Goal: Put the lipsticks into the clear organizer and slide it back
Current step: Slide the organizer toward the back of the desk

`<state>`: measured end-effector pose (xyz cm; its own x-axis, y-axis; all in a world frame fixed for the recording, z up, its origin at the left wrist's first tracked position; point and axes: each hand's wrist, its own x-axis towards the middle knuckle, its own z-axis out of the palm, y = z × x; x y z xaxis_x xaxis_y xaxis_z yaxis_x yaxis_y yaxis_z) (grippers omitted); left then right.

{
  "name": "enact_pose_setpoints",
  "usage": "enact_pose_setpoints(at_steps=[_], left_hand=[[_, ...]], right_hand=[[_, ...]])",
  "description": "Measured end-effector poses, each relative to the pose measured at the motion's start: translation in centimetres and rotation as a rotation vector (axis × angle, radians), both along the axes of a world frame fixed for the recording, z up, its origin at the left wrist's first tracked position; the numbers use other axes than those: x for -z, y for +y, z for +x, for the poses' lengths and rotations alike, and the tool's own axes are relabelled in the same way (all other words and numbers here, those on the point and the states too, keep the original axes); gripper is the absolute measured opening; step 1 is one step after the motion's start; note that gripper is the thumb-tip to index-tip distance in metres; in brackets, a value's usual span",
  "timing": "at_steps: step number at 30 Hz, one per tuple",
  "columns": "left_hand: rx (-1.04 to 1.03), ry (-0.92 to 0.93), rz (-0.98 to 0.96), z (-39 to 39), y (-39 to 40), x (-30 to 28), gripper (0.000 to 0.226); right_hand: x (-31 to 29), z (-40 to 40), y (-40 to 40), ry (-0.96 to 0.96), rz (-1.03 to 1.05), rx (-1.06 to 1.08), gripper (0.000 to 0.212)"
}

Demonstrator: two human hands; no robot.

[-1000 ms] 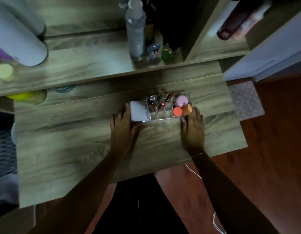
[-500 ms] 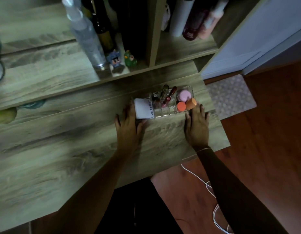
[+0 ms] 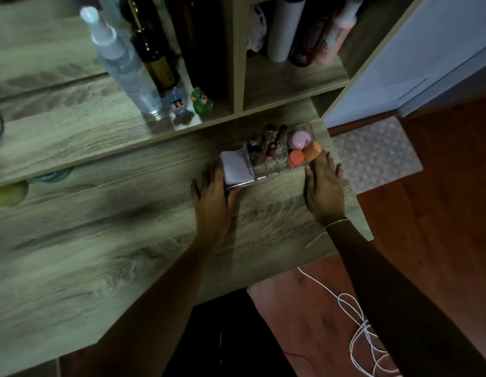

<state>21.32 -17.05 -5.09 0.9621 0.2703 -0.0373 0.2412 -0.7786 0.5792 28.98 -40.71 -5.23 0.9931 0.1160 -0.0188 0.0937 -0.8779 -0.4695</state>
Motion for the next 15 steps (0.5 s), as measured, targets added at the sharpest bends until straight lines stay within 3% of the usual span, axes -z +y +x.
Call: enact_pose_setpoints(at_steps=[15], left_hand=[[0.043, -0.003, 0.051, 0.72, 0.76, 0.29, 0.070]], right_hand=[[-0.04, 0.64, -0.06, -0.018, 0.013, -0.014, 0.050]])
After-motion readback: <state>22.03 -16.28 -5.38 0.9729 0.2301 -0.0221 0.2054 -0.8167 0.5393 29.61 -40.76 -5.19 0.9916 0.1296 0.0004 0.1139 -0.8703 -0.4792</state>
